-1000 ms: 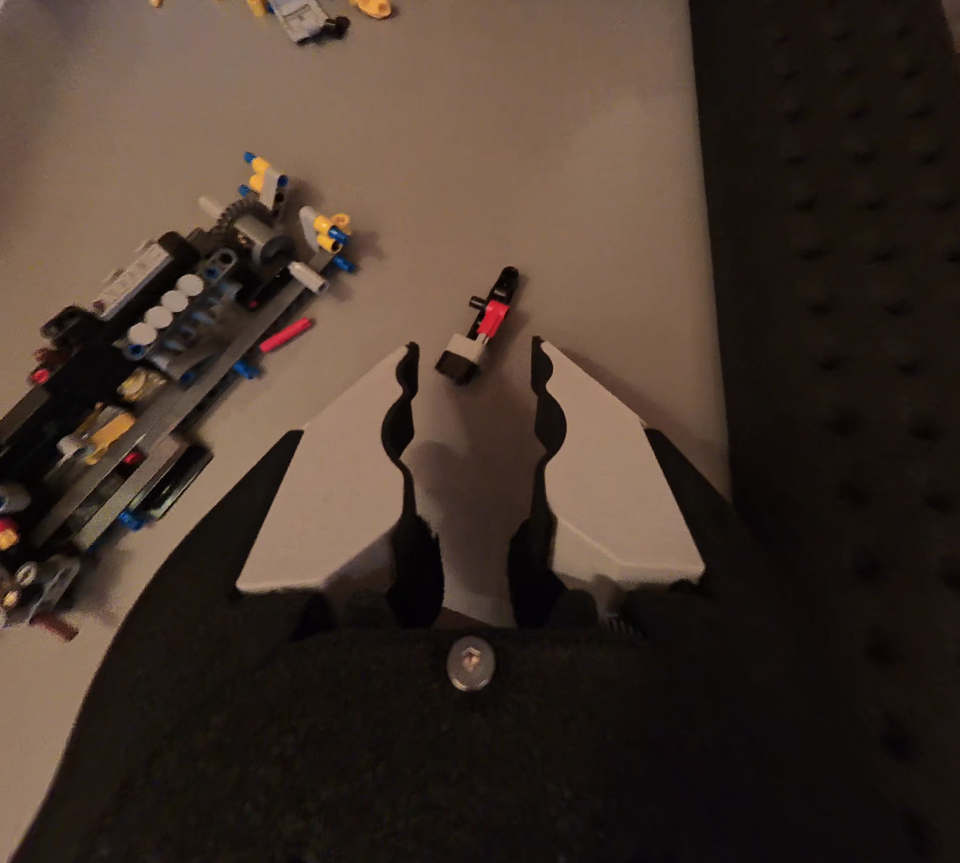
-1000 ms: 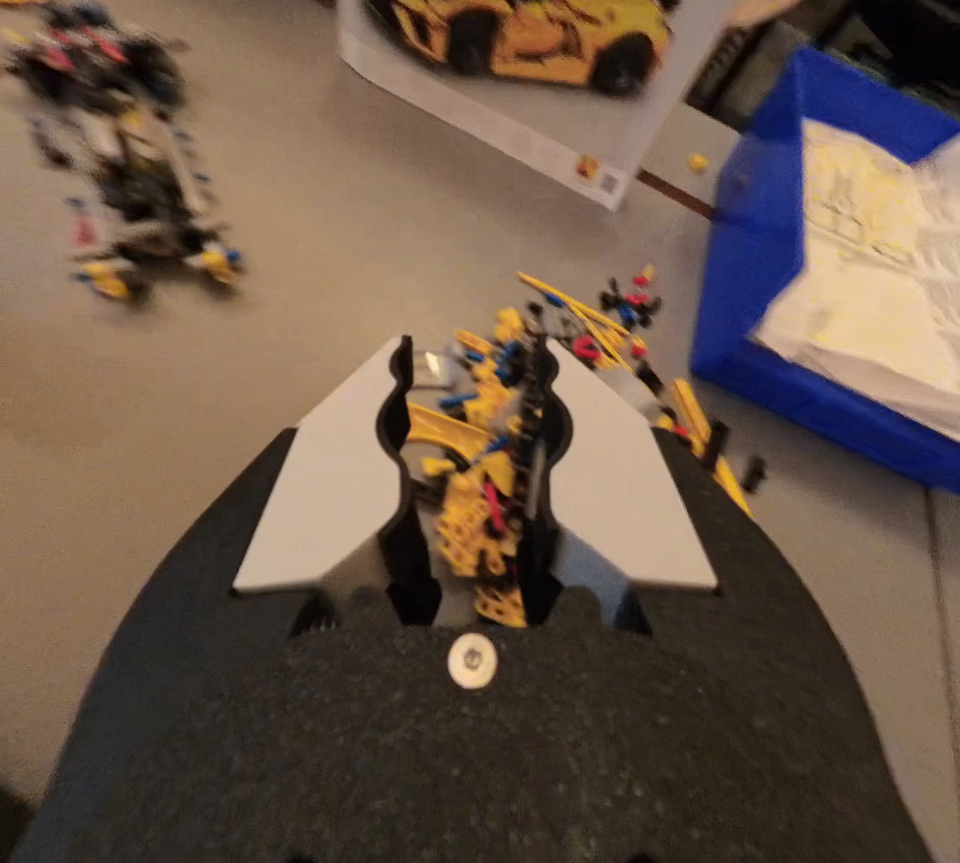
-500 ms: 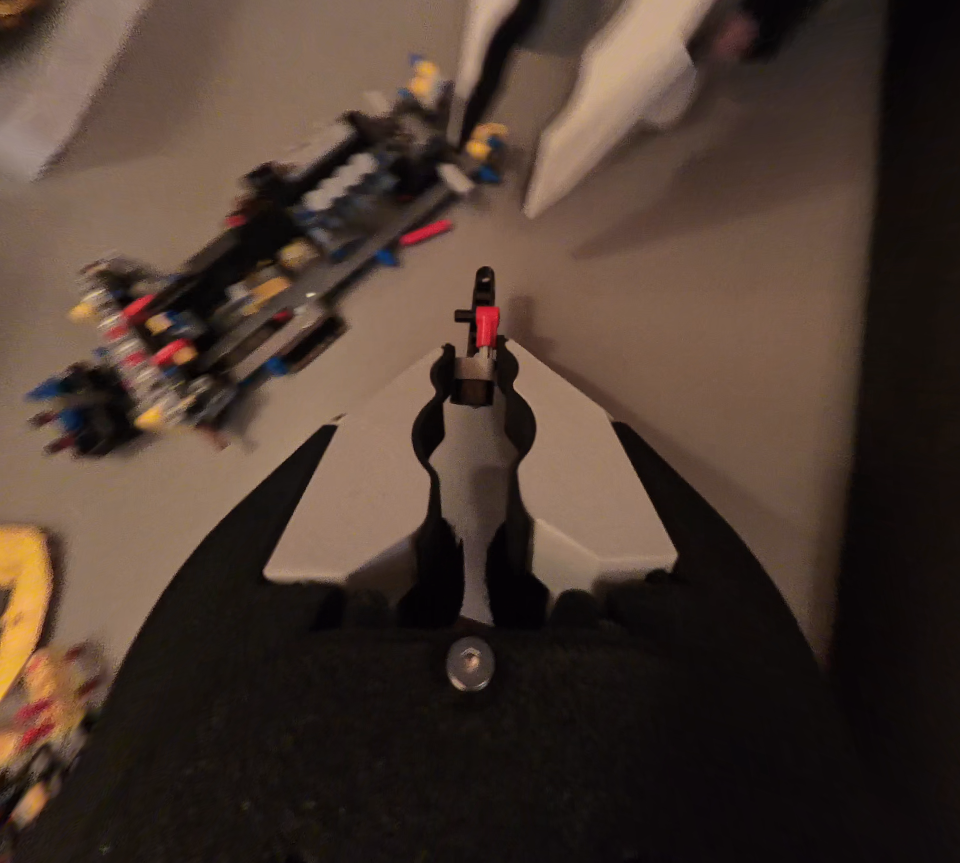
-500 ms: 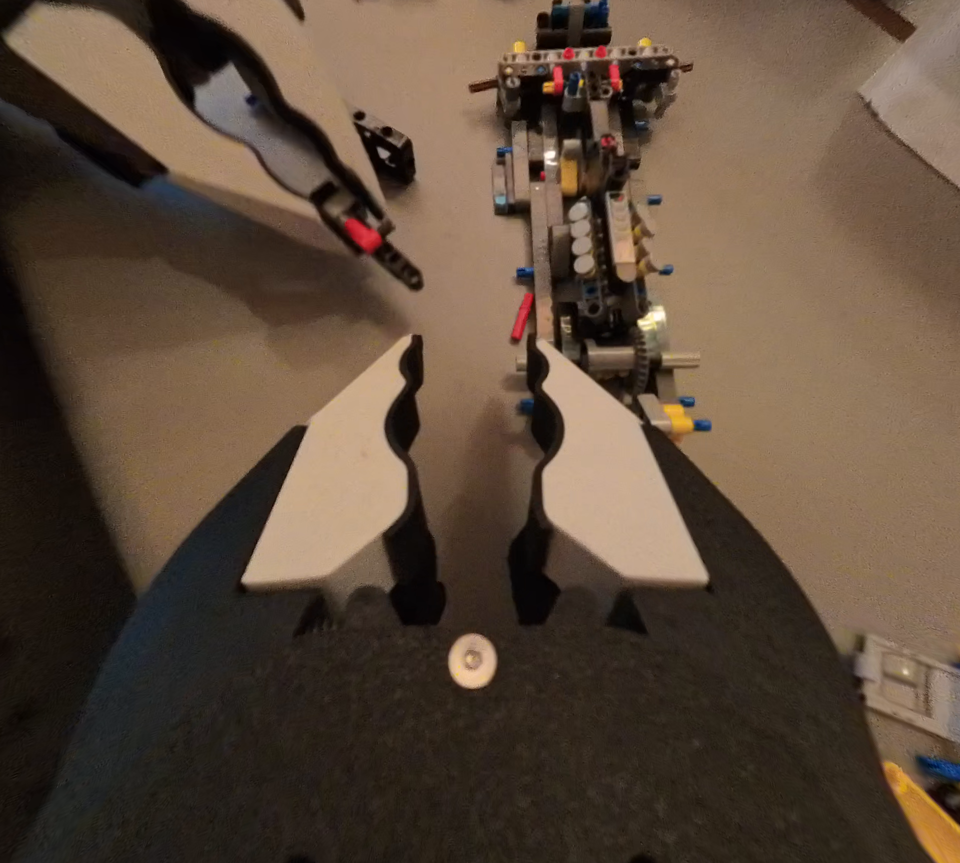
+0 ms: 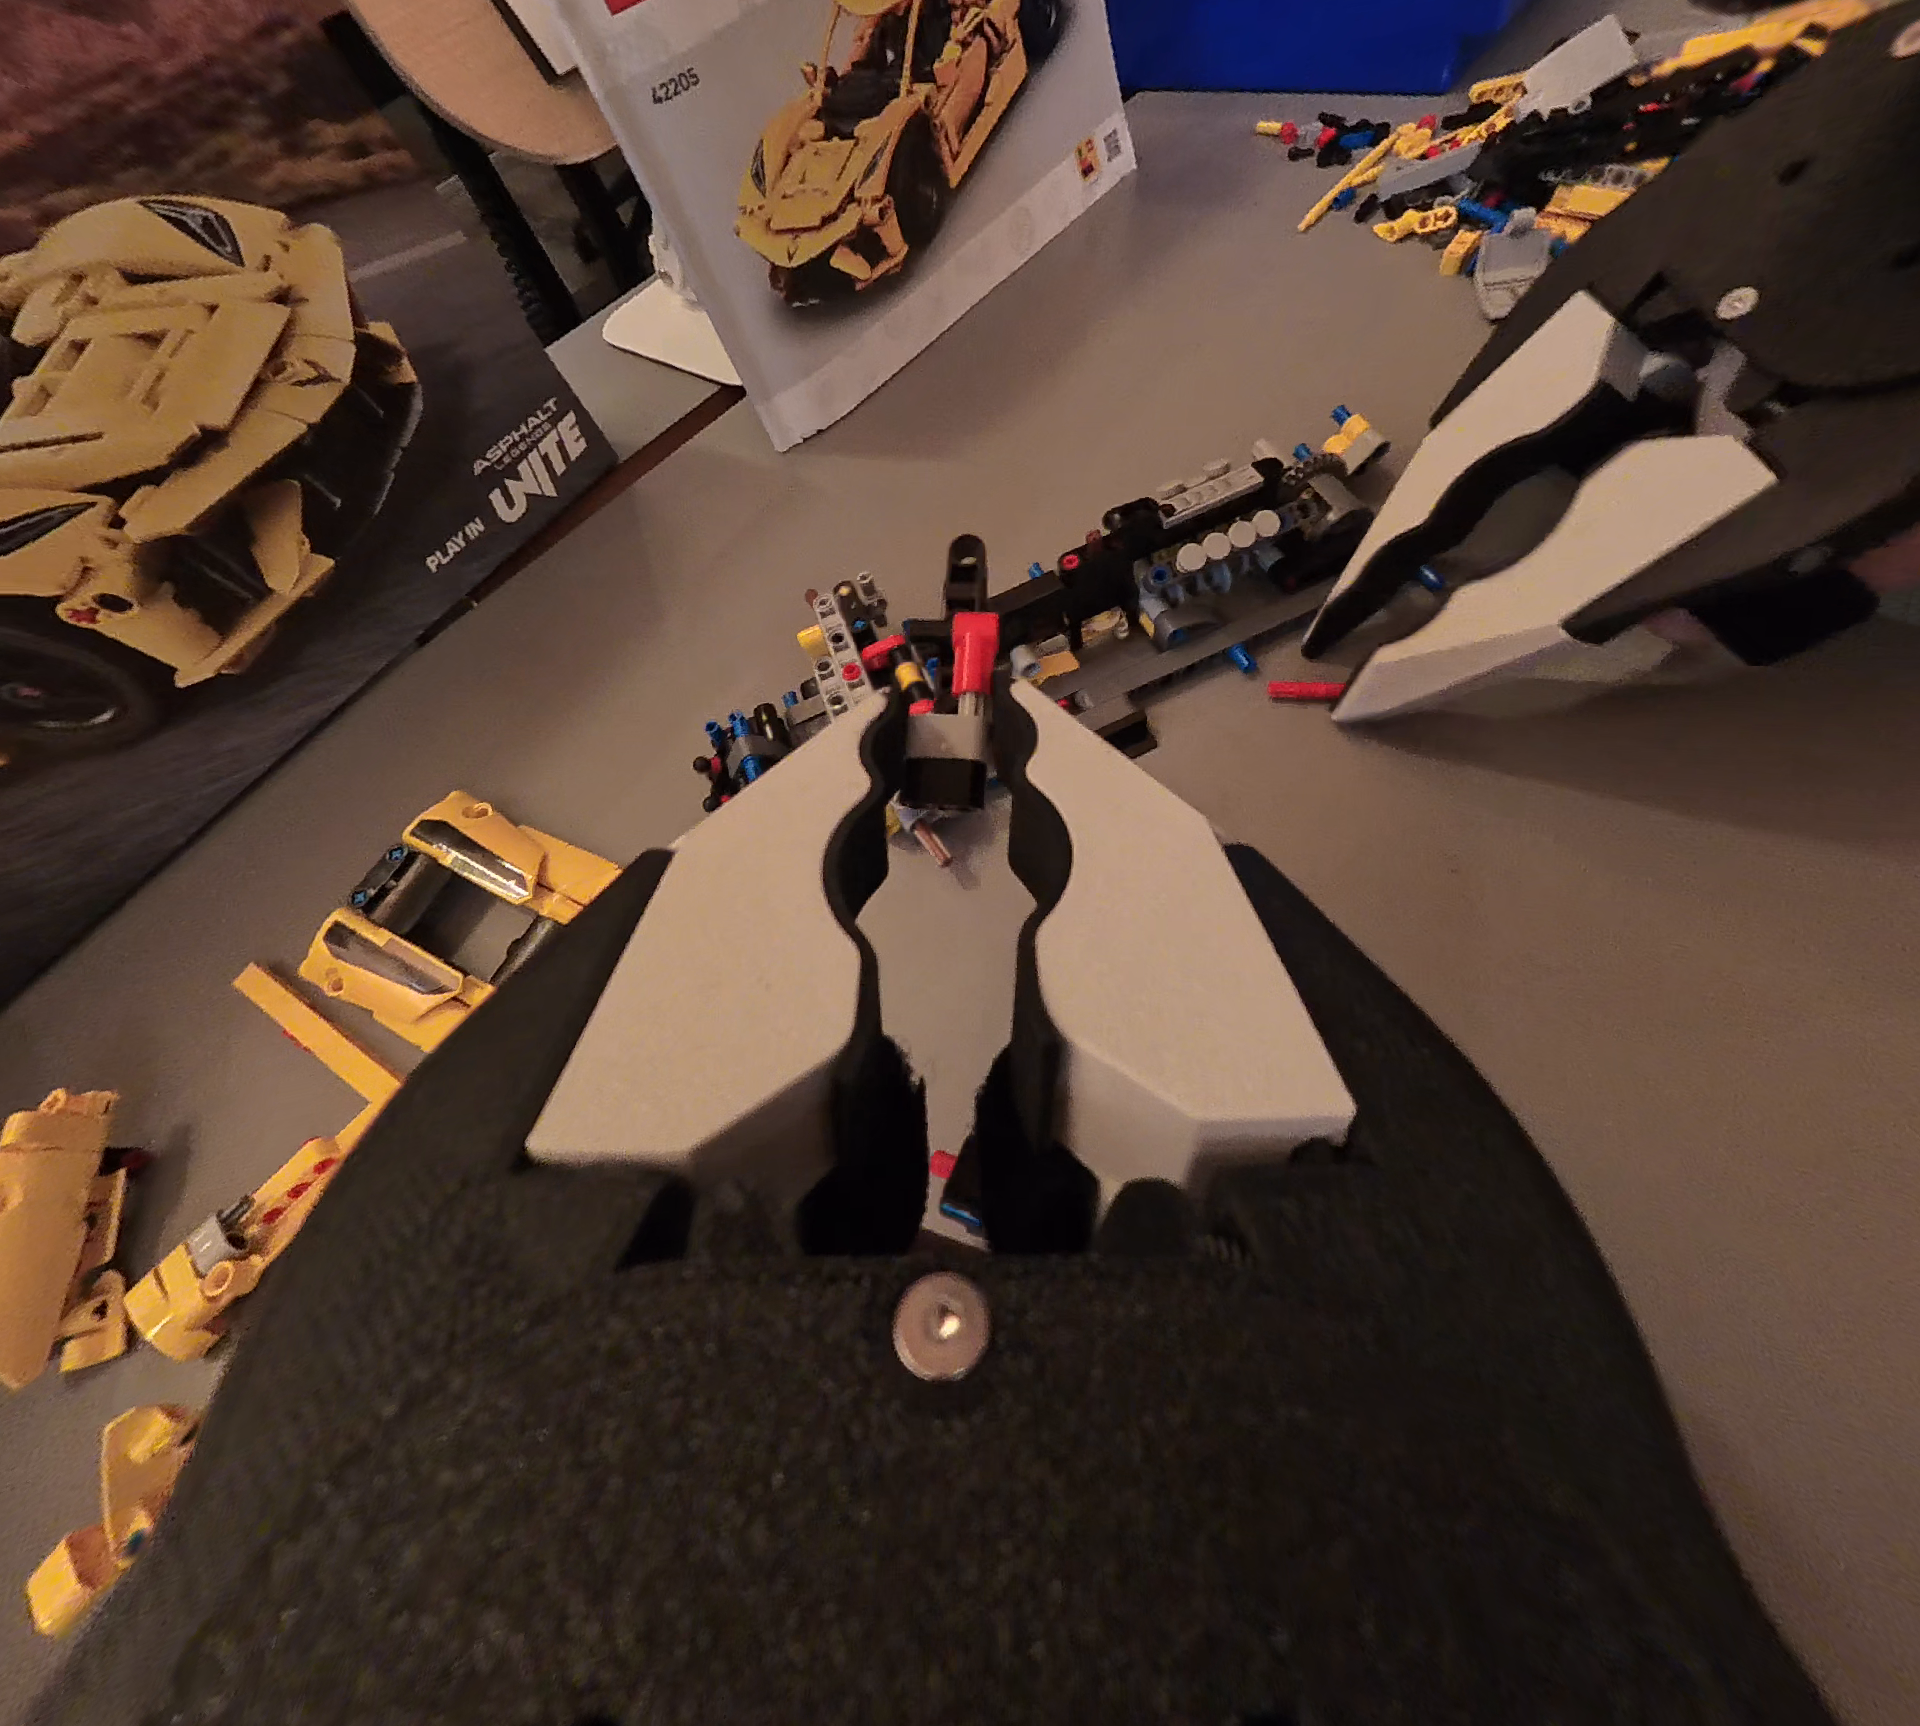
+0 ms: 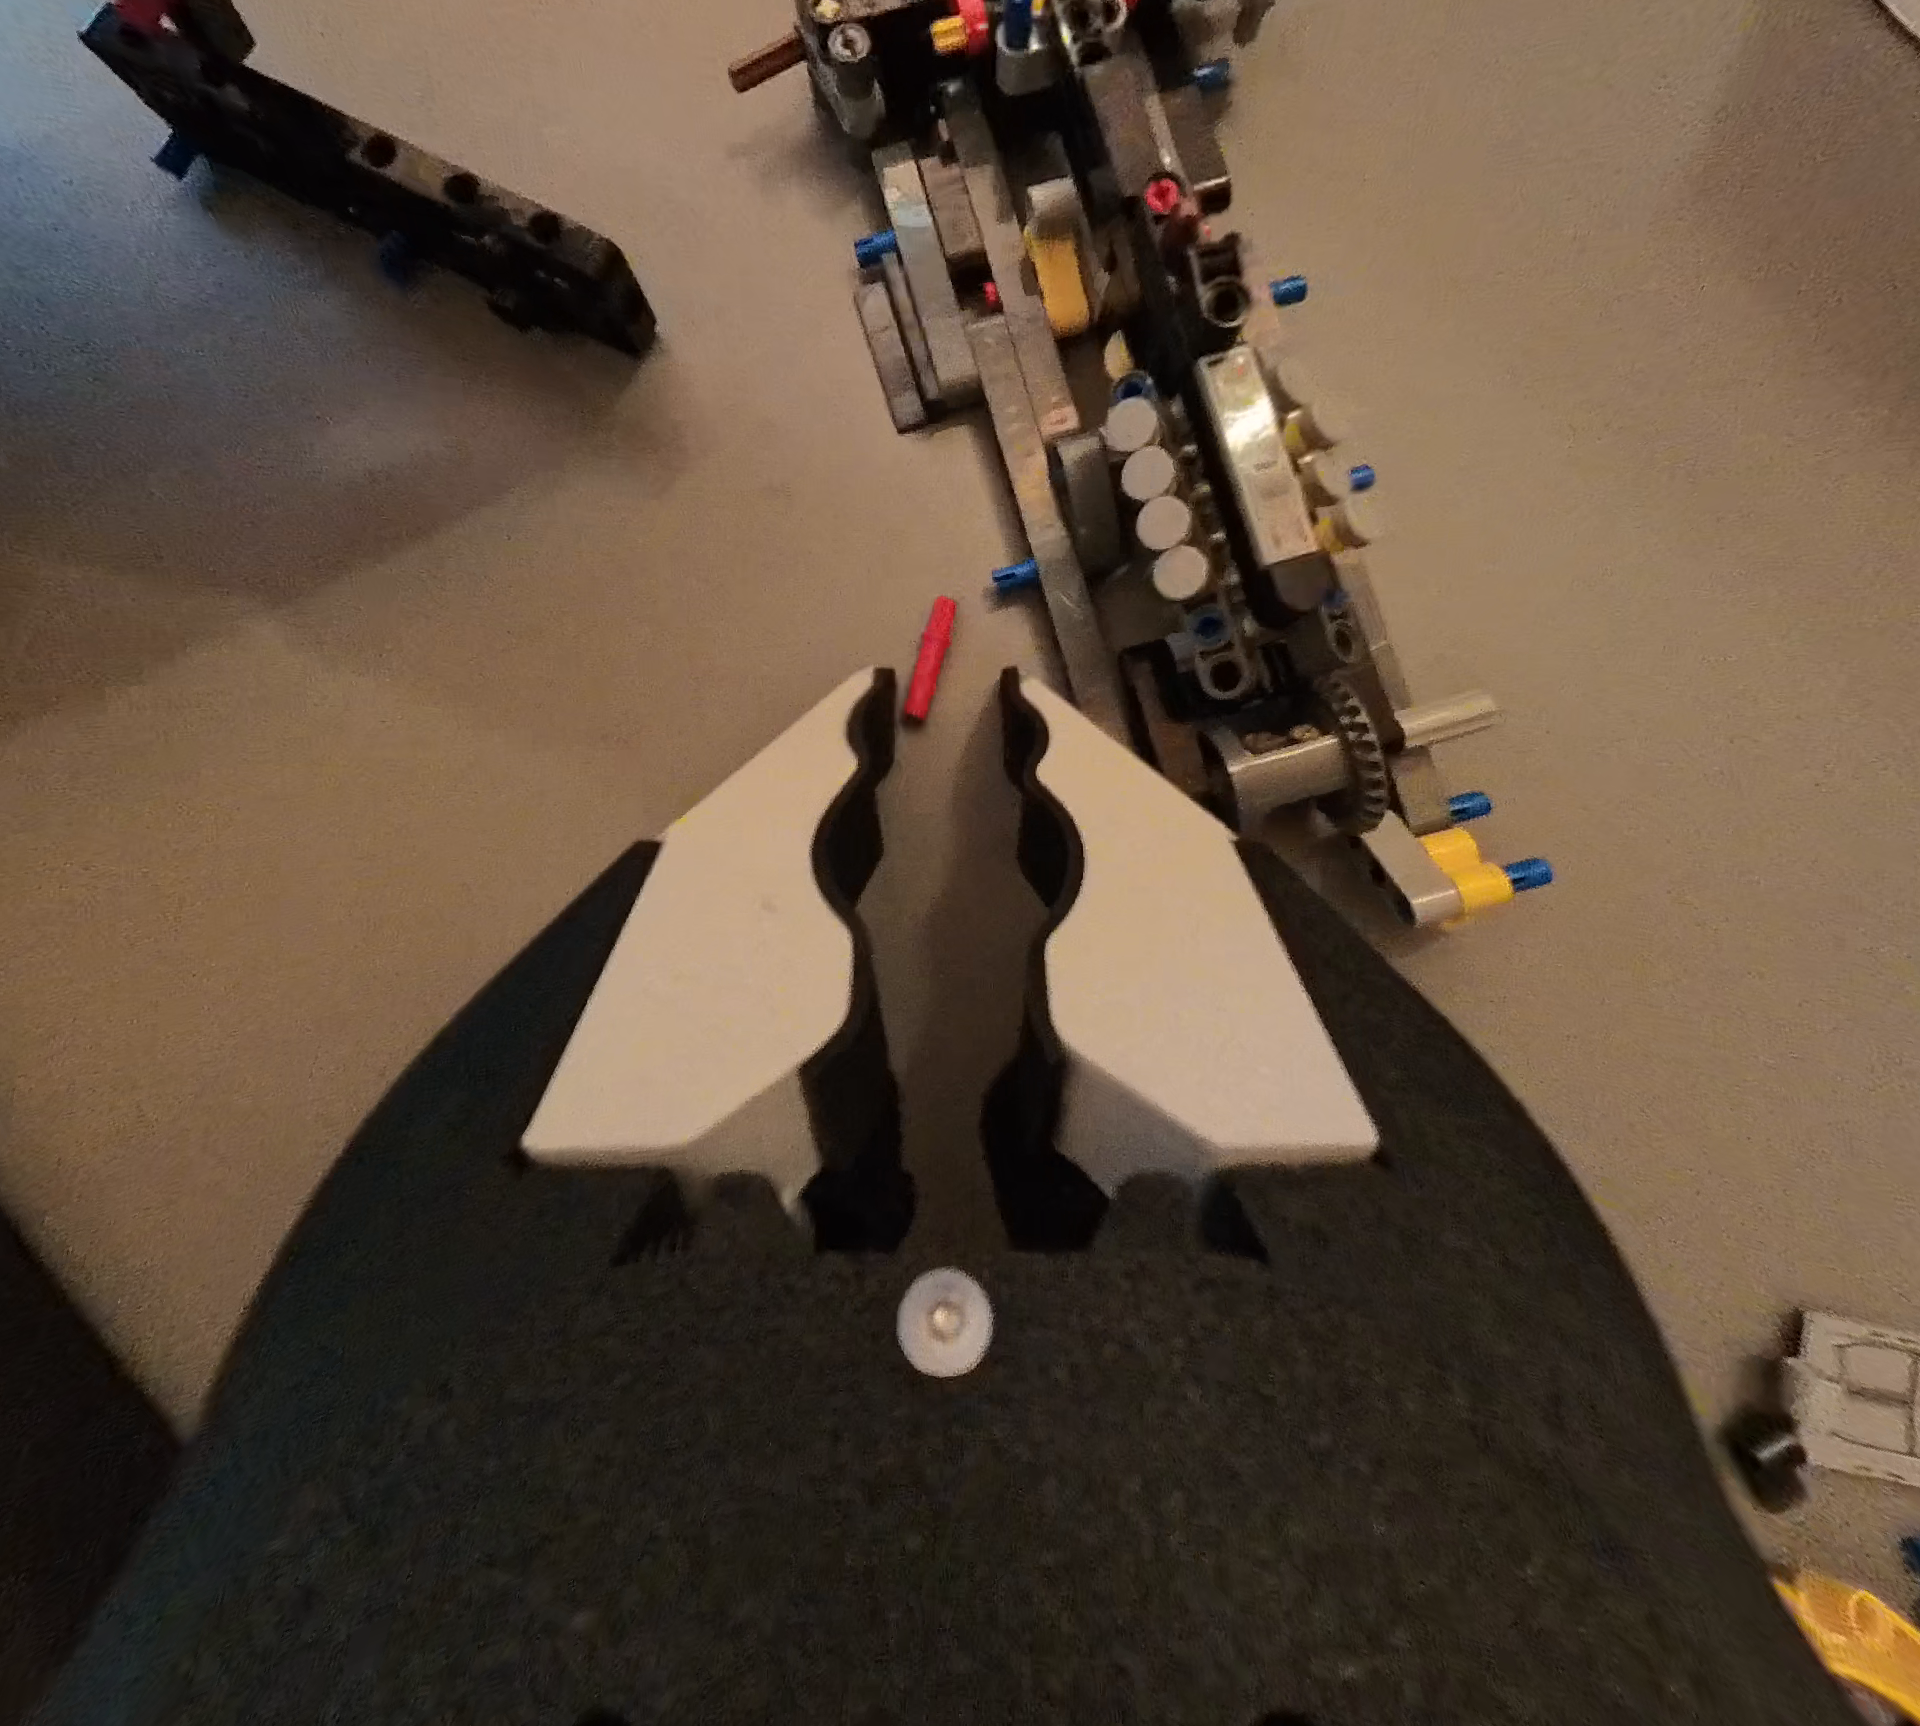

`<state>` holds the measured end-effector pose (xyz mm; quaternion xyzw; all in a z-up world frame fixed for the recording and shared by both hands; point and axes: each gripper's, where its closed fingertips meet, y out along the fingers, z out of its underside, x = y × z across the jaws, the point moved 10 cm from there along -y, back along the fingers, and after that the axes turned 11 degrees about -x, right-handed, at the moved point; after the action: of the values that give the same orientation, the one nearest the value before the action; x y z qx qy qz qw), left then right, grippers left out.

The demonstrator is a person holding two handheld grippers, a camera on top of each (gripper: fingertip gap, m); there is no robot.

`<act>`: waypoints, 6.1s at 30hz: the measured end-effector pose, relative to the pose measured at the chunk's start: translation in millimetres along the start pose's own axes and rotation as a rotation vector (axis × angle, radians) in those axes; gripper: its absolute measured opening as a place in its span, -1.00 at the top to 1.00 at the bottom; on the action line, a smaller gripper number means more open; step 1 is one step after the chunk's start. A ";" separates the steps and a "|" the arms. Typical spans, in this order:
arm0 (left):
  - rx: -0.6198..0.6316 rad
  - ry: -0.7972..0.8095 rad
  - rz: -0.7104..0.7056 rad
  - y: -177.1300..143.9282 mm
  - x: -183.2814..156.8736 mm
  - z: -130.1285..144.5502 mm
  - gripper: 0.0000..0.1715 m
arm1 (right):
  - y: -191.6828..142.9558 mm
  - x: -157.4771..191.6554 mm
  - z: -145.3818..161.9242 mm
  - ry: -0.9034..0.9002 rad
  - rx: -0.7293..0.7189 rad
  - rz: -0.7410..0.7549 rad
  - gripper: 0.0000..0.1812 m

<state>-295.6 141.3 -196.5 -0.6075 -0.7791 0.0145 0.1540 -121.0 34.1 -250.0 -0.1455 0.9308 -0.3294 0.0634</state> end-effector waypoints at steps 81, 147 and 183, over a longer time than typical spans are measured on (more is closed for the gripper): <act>-0.175 0.999 0.148 13.4 -125.7 5.7 0.84 | -42.9 -19.0 12.2 0.418 -0.472 -0.818 0.99; -0.252 0.122 0.641 6.3 -117.8 -18.3 0.81 | -100.6 -0.1 10.3 -0.415 -0.503 -0.686 0.92; -0.220 0.106 0.633 5.9 -111.8 -12.2 0.80 | -89.4 -0.1 15.8 -0.303 -0.556 -0.692 0.89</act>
<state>-262.9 34.5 -211.0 -0.8321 -0.5398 -0.0540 0.1155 -97.1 -41.5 -205.8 -0.5051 0.8608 -0.0444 0.0437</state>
